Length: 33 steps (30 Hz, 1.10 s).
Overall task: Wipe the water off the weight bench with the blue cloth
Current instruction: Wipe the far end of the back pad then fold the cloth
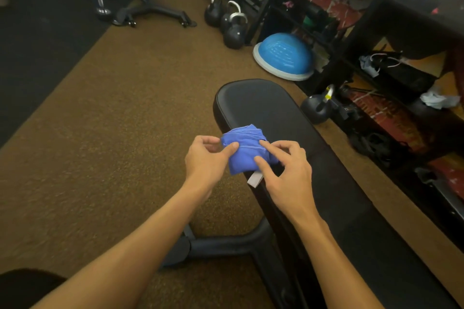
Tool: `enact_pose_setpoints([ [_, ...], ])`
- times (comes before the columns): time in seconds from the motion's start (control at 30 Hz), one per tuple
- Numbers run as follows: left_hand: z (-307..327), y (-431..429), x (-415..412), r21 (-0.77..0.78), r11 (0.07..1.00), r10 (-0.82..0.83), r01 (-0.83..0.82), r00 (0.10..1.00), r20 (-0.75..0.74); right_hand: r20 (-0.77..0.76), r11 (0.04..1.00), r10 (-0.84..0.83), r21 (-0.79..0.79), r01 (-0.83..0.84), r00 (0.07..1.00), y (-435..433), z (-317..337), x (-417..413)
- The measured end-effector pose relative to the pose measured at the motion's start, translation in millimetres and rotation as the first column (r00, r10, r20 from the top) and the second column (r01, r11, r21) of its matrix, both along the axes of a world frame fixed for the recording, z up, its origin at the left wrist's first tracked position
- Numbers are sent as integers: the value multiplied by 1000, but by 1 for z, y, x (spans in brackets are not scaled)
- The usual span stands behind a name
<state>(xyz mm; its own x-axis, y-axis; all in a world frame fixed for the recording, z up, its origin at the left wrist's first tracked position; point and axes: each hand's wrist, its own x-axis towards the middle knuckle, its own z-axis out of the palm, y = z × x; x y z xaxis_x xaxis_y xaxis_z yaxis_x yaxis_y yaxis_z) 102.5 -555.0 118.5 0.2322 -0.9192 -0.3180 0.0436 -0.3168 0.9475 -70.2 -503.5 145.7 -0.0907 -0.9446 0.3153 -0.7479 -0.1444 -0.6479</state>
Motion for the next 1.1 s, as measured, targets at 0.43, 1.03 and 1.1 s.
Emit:
enact_pose_setpoints([
  [0.43, -5, 30, -87, -120, 991, 38, -52, 992, -117, 152, 990, -131, -31, 137, 980, -41, 5, -33],
  [1.03, 1, -150, -19, 0, 997, 71, -71, 989, -132, -230, 962, -266, -8, 272, 936, -83, -10, -38],
  [1.1, 7, -139, -17, -24, 997, 68, -69, 995, -67, -241, 962, -265, -4, 272, 934, -82, -9, -37],
])
